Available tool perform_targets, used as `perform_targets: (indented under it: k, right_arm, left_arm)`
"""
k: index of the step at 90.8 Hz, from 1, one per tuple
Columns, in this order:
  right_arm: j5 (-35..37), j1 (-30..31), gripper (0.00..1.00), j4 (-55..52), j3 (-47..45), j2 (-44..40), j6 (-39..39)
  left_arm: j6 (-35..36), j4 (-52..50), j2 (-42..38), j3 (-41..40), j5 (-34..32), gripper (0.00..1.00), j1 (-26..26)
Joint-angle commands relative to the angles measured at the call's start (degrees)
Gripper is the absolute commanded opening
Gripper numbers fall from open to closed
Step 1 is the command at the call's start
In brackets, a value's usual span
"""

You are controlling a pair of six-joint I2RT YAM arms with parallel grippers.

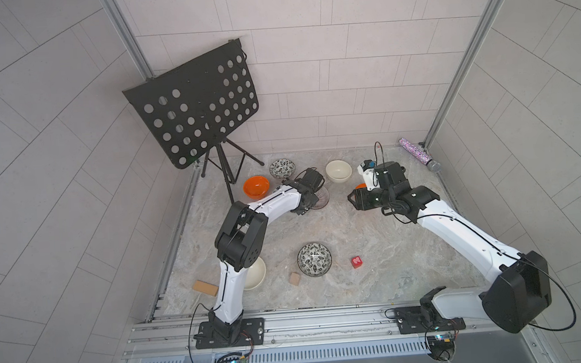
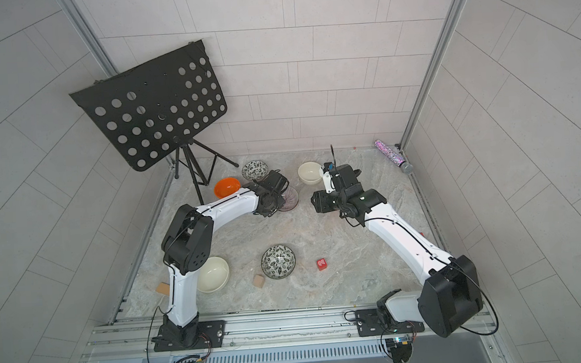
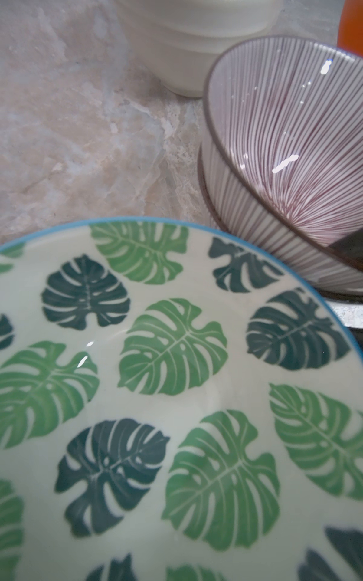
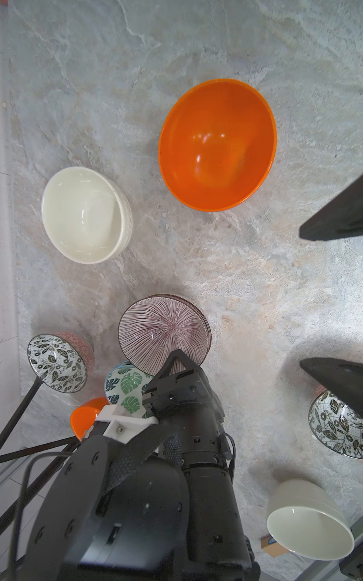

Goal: Stack the bowls
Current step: Move the bowl to the center of the board.

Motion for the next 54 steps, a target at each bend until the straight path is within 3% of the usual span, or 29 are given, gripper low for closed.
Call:
perform_targets:
  k: [1, 37, 47, 54]
  right_arm:
    - [0.14, -0.28, 0.62, 0.21, -0.4, -1.37, -0.44]
    - [-0.18, -0.24, 0.62, -0.23, -1.07, -1.7, 0.09]
    - [1.36, -0.26, 0.62, -1.81, -0.92, -1.99, -1.19]
    - [2.3, -0.25, 0.62, -3.29, -0.73, -2.43, -2.46]
  left_arm:
    - [1.46, -1.83, -2.1, 0.41, -0.51, 0.38, 0.35]
    - [7.32, -2.01, -17.08, -5.48, -1.31, 0.45, 0.28]
    - [9.94, -8.24, -24.88, -8.55, -3.86, 0.47, 0.29]
    - [8.72, -18.32, -31.96, -12.05, -9.34, 0.53, 0.48]
